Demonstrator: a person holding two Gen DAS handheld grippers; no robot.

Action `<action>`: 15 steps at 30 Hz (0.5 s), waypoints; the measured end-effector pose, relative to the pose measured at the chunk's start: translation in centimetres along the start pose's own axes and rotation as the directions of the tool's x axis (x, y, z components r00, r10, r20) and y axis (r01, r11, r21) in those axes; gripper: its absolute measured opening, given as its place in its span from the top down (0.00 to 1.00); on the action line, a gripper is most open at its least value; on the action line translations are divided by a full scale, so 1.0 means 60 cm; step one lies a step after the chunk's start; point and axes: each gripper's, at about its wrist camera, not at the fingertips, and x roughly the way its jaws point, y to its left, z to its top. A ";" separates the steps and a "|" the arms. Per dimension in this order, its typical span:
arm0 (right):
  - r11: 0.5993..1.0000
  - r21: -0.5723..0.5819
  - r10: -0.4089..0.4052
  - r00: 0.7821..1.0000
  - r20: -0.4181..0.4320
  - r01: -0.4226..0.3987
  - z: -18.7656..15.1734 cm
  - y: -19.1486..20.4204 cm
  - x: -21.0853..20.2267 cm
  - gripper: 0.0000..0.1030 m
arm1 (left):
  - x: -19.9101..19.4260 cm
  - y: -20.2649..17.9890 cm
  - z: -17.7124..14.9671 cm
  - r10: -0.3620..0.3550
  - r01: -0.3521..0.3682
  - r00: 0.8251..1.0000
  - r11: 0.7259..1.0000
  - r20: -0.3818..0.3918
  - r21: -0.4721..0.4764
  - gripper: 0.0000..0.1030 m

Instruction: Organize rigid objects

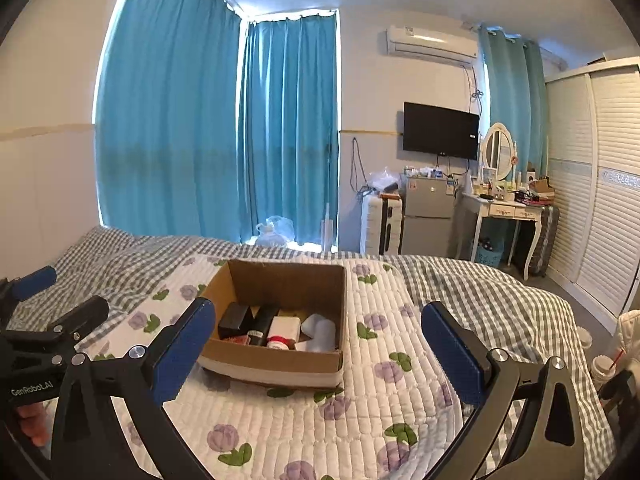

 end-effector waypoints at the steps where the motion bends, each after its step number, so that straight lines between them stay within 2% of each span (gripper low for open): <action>1: 1.000 -0.002 -0.001 1.000 -0.009 0.001 -0.002 0.000 0.005 0.00 | 0.002 0.001 -0.001 0.000 0.000 1.000 1.000 -0.004 -0.006 0.00; 7: 1.000 -0.006 -0.002 0.999 -0.042 0.002 -0.014 0.004 0.014 0.00 | 0.000 0.003 -0.011 -0.002 0.002 1.000 1.000 -0.018 -0.015 0.00; 15: 1.000 -0.018 -0.003 0.999 -0.042 0.003 -0.016 0.010 0.012 0.00 | -0.008 0.003 -0.015 -0.002 0.002 1.000 1.000 -0.021 -0.019 0.00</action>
